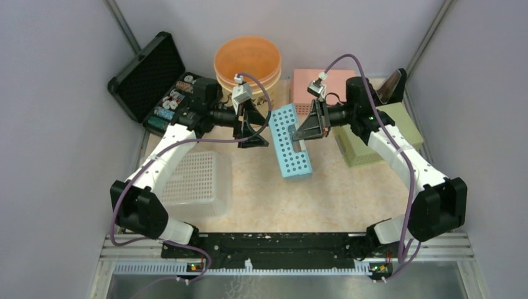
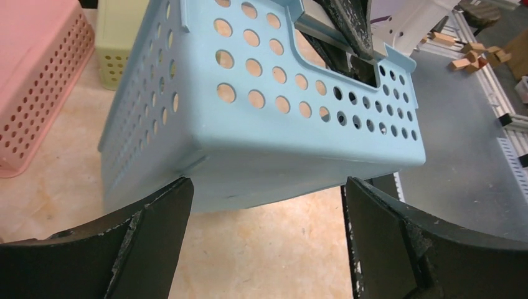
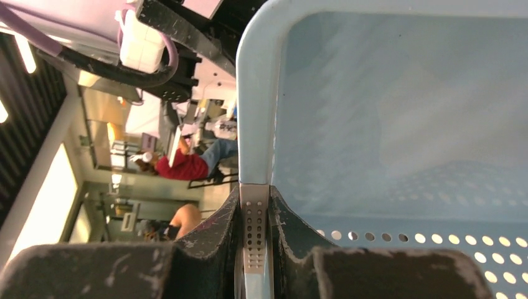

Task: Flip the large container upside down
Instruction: Turn the container upside down at the center of the board.

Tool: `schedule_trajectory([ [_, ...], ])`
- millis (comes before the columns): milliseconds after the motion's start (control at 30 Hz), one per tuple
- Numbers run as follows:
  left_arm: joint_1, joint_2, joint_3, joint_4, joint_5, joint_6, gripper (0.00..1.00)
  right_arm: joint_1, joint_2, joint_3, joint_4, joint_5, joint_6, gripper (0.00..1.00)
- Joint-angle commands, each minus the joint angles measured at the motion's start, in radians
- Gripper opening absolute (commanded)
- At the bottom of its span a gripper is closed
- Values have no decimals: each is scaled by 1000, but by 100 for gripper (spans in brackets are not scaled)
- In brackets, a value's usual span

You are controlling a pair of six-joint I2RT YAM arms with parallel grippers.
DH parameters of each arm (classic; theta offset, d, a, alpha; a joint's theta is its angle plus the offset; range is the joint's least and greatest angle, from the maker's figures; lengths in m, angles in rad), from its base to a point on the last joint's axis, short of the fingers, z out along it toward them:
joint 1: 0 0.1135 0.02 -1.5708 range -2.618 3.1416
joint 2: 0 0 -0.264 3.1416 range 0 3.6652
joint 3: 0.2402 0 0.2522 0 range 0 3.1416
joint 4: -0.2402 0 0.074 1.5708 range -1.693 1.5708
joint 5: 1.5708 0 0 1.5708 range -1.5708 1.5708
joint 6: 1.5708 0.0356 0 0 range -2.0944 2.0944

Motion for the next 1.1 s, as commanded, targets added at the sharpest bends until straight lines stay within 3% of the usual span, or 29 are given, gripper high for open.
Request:
schedule_trajectory([
  [0, 38, -37, 28, -155, -4, 179, 99, 9, -58, -74, 427, -77, 312, 0],
  [233, 118, -67, -7, -148, 12, 175, 99, 8, -33, -224, 1014, -59, 740, 0],
  [433, 180, -105, -35, -125, -57, 134, 99, -1, -13, -275, 1190, -22, 865, 0],
  [600, 199, -114, -130, -44, -168, 57, 99, -68, -9, -343, 1143, 29, 844, 0],
  [867, 206, -13, -189, 52, -89, -68, 99, -234, -5, -443, 928, 93, 721, 0],
  [1067, 201, 53, -270, 256, -81, -208, 99, -302, -26, -448, 790, 87, 624, 0],
])
